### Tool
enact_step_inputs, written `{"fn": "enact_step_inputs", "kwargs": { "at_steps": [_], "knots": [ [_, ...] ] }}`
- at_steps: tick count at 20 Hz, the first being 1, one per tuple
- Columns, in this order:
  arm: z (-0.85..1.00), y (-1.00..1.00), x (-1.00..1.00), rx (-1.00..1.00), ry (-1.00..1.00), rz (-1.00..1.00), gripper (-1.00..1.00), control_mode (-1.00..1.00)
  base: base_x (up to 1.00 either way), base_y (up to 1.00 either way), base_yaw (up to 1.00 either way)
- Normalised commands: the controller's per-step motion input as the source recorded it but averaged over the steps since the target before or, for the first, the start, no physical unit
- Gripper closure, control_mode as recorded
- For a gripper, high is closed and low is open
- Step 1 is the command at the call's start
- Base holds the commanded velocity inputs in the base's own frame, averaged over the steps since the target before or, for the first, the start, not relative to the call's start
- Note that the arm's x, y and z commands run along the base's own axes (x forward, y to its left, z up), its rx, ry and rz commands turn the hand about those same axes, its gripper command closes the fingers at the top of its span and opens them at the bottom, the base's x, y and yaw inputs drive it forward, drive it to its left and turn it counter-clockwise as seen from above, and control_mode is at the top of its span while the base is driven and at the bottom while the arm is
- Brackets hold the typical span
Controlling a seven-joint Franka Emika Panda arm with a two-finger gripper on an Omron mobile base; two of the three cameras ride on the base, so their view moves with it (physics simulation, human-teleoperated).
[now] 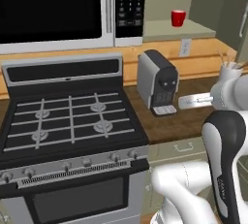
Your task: Gather all objects into one cabinet and sort the glasses and bowls to opposite sides.
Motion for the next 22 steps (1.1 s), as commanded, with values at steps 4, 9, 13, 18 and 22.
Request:
{"fn": "enact_step_inputs", "kwargs": {
  "at_steps": [4,9,13,18,22],
  "knots": [
    [0.00,0.00,0.00,0.00,0.00,0.00,-1.00,1.00,0.30,-0.08,0.00],
    [0.00,0.00,0.00,0.00,0.00,0.00,-1.00,1.00,0.13,-0.26,0.00],
    [0.00,0.00,0.00,0.00,0.00,0.00,-1.00,1.00,0.23,-0.38,-0.02],
    [0.00,0.00,0.00,0.00,0.00,0.00,-1.00,1.00,0.20,-0.15,-0.02],
    [0.00,0.00,0.00,0.00,0.00,0.00,-1.00,1.00,0.46,-0.12,0.00]
  ]
}}
